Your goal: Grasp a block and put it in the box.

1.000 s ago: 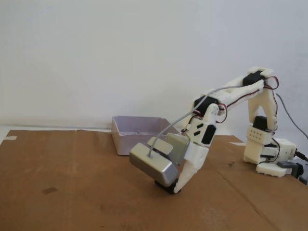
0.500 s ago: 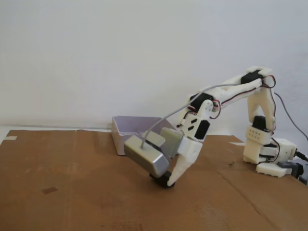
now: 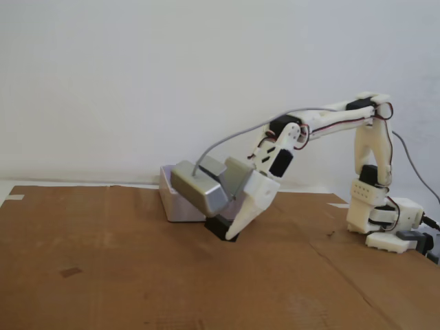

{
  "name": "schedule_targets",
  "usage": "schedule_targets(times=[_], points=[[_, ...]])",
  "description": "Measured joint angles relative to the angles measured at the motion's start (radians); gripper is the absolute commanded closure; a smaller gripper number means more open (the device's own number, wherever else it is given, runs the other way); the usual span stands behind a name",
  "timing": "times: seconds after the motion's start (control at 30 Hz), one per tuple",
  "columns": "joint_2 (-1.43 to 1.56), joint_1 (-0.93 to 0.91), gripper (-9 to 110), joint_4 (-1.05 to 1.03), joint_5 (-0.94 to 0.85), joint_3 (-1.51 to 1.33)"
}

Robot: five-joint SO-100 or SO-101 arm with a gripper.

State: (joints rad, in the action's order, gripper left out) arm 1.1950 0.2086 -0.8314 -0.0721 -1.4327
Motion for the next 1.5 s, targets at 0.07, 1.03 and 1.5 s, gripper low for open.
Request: schedule_targets(times=[0.07, 1.03, 1.5], points=[[0.012, -0.008, 101, 0.0, 0.0, 0.0], [0.238, -0.16, 101, 0.0, 0.0, 0.0], [0.313, -0.239, 101, 0.0, 0.0, 0.0]])
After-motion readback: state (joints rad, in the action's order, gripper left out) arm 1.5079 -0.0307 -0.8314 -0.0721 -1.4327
